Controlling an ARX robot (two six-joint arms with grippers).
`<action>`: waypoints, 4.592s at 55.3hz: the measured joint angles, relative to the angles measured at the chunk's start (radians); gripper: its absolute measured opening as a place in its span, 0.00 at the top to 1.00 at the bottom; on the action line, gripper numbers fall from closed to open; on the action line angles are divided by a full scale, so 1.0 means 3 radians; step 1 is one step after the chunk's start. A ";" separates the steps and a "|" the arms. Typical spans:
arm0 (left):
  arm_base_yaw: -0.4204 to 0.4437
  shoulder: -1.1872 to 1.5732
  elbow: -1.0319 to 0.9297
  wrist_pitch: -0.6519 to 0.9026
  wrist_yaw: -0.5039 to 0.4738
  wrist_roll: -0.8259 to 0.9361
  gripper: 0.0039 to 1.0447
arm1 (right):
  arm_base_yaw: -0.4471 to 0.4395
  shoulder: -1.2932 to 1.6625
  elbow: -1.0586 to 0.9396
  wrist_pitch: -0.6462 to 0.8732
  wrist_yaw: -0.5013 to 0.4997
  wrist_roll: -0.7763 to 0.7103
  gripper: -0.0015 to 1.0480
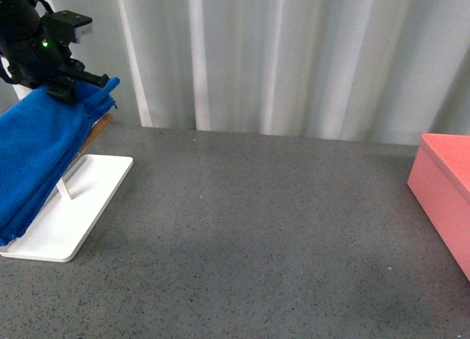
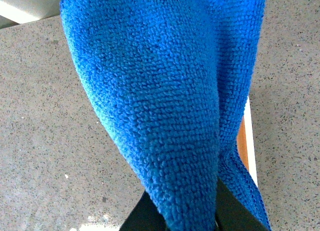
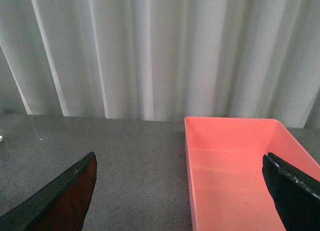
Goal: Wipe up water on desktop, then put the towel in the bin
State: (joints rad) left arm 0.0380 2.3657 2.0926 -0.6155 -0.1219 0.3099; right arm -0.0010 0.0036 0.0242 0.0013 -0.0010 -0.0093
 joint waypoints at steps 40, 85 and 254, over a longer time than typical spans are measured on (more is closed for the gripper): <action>-0.0646 -0.1383 -0.1062 0.0604 0.1016 -0.0191 0.95 | 0.0000 0.0000 0.0000 0.0000 0.0000 0.0000 0.07; -0.1640 -0.1850 -0.2042 0.1706 0.1517 -0.1746 0.95 | 0.0000 0.0000 0.0000 0.0000 0.0000 0.0000 0.07; -0.0778 -0.2700 -0.2892 0.1356 0.1851 -0.1191 0.06 | 0.0401 0.4569 0.1985 0.2043 -0.1639 0.0043 0.97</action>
State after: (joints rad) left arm -0.1955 1.5558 1.2251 -0.2089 0.4335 -0.0475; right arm 0.1192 1.3743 0.6197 0.6144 -0.4927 0.0036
